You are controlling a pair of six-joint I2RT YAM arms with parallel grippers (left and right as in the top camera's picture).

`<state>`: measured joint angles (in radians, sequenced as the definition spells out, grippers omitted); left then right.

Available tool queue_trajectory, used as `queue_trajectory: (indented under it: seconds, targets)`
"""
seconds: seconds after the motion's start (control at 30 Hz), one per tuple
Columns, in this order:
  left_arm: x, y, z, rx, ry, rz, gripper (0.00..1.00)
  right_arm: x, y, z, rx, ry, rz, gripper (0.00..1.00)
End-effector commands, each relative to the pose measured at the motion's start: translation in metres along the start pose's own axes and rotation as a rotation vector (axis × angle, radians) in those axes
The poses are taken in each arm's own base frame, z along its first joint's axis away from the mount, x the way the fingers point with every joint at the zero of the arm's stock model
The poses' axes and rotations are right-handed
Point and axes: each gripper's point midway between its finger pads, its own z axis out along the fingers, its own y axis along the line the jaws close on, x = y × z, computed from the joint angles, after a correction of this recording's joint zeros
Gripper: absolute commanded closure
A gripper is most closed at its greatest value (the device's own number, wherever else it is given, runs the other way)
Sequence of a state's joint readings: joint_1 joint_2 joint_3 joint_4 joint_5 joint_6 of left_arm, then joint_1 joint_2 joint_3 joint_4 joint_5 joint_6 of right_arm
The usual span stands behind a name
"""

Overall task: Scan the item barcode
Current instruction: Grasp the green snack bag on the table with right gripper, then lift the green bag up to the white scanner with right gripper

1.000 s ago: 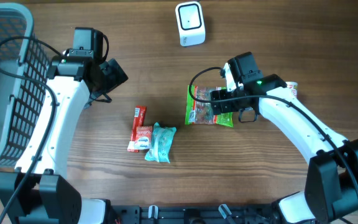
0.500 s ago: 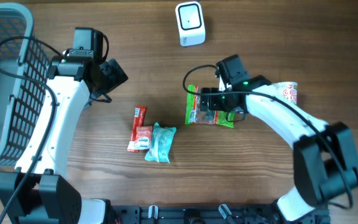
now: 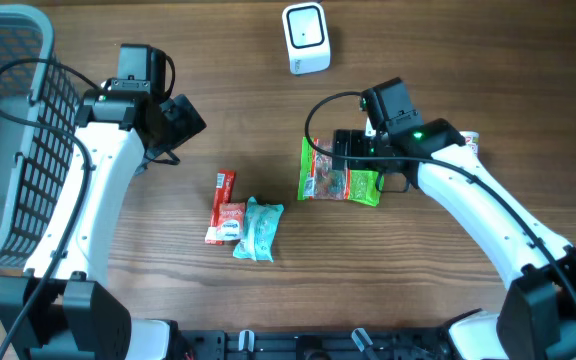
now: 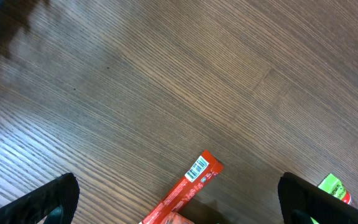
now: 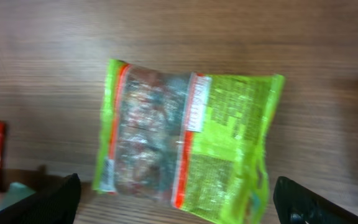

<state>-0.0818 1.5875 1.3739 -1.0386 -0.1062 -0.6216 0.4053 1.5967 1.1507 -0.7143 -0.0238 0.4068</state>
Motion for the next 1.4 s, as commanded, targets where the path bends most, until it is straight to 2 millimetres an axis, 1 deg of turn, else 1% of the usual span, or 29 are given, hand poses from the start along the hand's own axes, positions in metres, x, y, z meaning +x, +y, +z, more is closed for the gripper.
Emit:
queue_trajectory:
  seconds: [0.0,0.03,0.07,0.13,0.23,0.27,0.3,0.33,0.37,0.4,0.43,0.47,0.5,0.57,0.6,0.63,0.67,0.7,0.8,0.87,0.9,1.0,1.07,1.13,1.27,1.37]
  targets:
    - [-0.005,-0.001,-0.003,0.006,-0.015,0.009,0.0,0.014,-0.026,0.022,0.133,0.041,0.042,0.0]
    - [-0.006,-0.001,-0.003,0.006,-0.015,0.009,0.0,0.021,-0.034,0.034,0.172,0.063,0.061,0.01]
    - [-0.005,-0.001,-0.003,0.006,-0.015,0.009,0.0,0.024,-0.033,0.041,0.167,0.082,0.061,0.0]
    - [-0.006,-0.001,-0.003,0.006,-0.015,0.009,0.0,0.031,-0.018,0.06,0.09,0.13,0.062,0.0]
    - [-0.005,-0.001,-0.003,0.006,-0.015,0.009,0.0,0.041,-0.018,0.084,0.116,0.166,0.081,0.0]
    - [-0.006,-0.001,-0.003,0.006,-0.015,0.009,0.0,0.044,-0.015,0.091,0.102,0.178,0.077,0.0]
    - [-0.005,-0.001,-0.003,0.006,-0.015,0.009,0.0,0.047,-0.01,0.097,0.08,0.193,0.073,0.0]
    - [-0.005,-0.001,-0.003,0.006,-0.015,0.009,0.0,0.058,0.01,0.11,-0.028,0.251,0.06,0.0]
    - [-0.005,-0.001,-0.003,0.006,-0.015,0.009,0.0,0.064,0.014,0.114,-0.059,0.281,0.053,0.05]
    - [-0.005,-0.001,-0.003,0.006,-0.015,0.009,0.0,0.066,0.011,0.115,-0.053,0.288,0.055,0.34]
    - [-0.005,-0.001,-0.003,0.006,-0.015,0.009,0.0,0.063,0.008,0.112,-0.059,0.284,0.037,0.85]
    - [-0.006,-0.001,-0.003,0.006,-0.015,0.009,0.0,0.058,0.004,0.106,-0.063,0.277,0.034,0.96]
    - [-0.005,-0.001,-0.003,0.006,-0.015,0.009,0.0,0.053,0.002,0.098,-0.083,0.268,0.019,0.96]
    - [-0.006,-0.001,-0.003,0.006,-0.015,0.009,0.0,0.038,0.007,0.076,-0.191,0.233,-0.035,0.96]
    - [-0.005,-0.001,-0.003,0.006,-0.015,0.009,0.0,0.029,0.012,0.06,-0.276,0.201,-0.072,0.96]
    - [-0.005,-0.001,-0.003,0.006,-0.015,0.009,0.0,0.018,0.019,0.04,-0.372,0.154,-0.127,0.96]
    - [-0.005,-0.001,-0.003,0.006,-0.015,0.009,0.0,0.01,0.02,0.021,-0.433,0.11,-0.17,0.96]
    - [-0.005,-0.001,-0.003,0.006,-0.015,0.009,0.0,0.004,0.015,0.005,-0.448,0.071,-0.185,0.96]
    - [-0.005,-0.001,-0.003,0.006,-0.015,0.009,0.0,-0.002,0.002,-0.024,-0.437,0.001,-0.246,0.96]
    - [-0.005,-0.001,-0.003,0.006,-0.015,0.009,0.0,0.0,0.003,-0.041,-0.442,-0.03,-0.324,0.96]
    - [-0.005,-0.001,-0.003,0.006,-0.015,0.009,0.0,0.002,0.007,-0.049,-0.463,-0.04,-0.348,0.96]
    - [-0.005,-0.001,-0.003,0.006,-0.015,0.009,0.0,0.006,0.022,-0.062,-0.563,-0.048,-0.354,0.96]
    - [-0.006,-0.001,-0.003,0.006,-0.015,0.009,0.0,0.005,0.026,-0.064,-0.59,-0.046,-0.333,0.96]
    - [-0.005,-0.001,-0.003,0.006,-0.015,0.009,0.0,0.003,0.027,-0.065,-0.591,-0.035,-0.265,0.96]
    - [-0.005,-0.001,-0.003,0.006,-0.015,0.009,0.0,-0.002,0.027,-0.064,-0.586,-0.041,-0.217,0.96]
    - [-0.005,-0.001,-0.003,0.006,-0.015,0.009,0.0,-0.001,0.026,-0.064,-0.585,-0.035,-0.219,0.96]
